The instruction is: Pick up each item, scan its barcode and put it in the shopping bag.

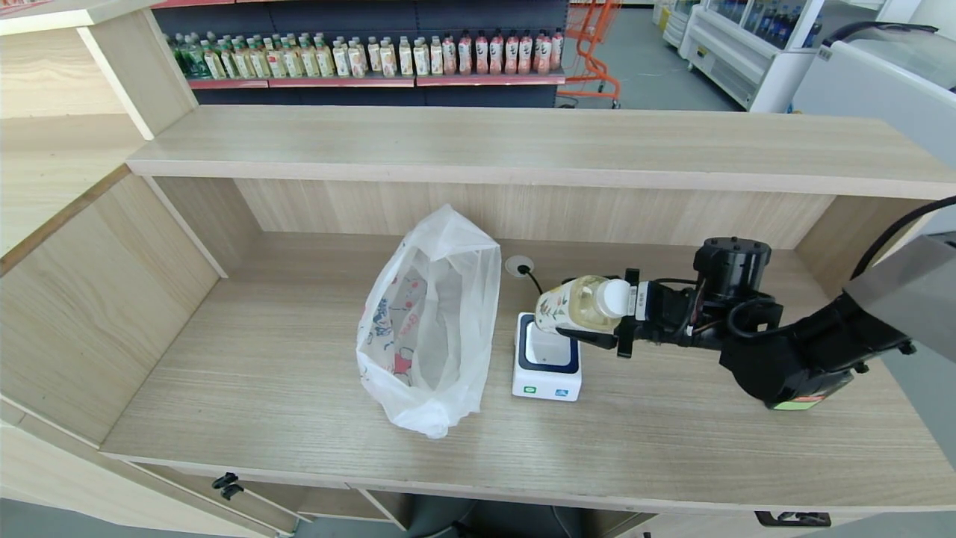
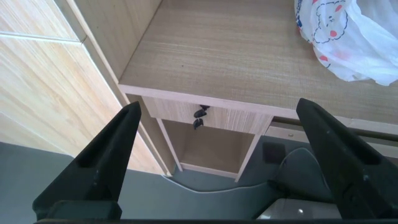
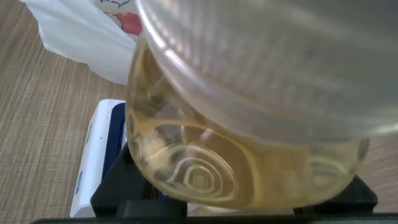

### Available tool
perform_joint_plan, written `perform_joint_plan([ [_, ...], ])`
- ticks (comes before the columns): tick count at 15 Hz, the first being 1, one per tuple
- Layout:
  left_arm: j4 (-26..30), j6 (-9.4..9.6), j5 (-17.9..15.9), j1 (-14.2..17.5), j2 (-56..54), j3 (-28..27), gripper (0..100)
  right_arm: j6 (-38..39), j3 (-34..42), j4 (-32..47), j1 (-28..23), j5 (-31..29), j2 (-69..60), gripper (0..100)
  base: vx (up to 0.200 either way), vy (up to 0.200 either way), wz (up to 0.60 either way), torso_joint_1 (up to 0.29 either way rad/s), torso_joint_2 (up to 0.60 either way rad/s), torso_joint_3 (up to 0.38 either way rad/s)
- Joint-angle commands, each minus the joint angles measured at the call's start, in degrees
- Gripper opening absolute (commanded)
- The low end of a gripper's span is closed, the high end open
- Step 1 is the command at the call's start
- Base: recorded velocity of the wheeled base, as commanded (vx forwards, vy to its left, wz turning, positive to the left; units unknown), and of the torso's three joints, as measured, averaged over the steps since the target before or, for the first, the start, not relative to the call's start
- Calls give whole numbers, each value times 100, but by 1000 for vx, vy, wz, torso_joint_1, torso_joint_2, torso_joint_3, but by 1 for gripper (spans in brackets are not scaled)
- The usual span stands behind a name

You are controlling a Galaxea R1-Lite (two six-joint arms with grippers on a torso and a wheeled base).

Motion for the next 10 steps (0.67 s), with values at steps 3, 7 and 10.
perform_joint_plan([
  [3,-5,2,3,1,-2,0,100,2577,40,13,10,-225,-1617,0,0,0,0,0,0,0],
  [7,4,2,3,1,6,0,100,5372,383,883,-166,-594,-3225,0,0,0,0,0,0,0],
  [10,4,2,3,1,-2,0,100,5785,550,1991,-526,-673,-3726,0,0,0,0,0,0,0],
])
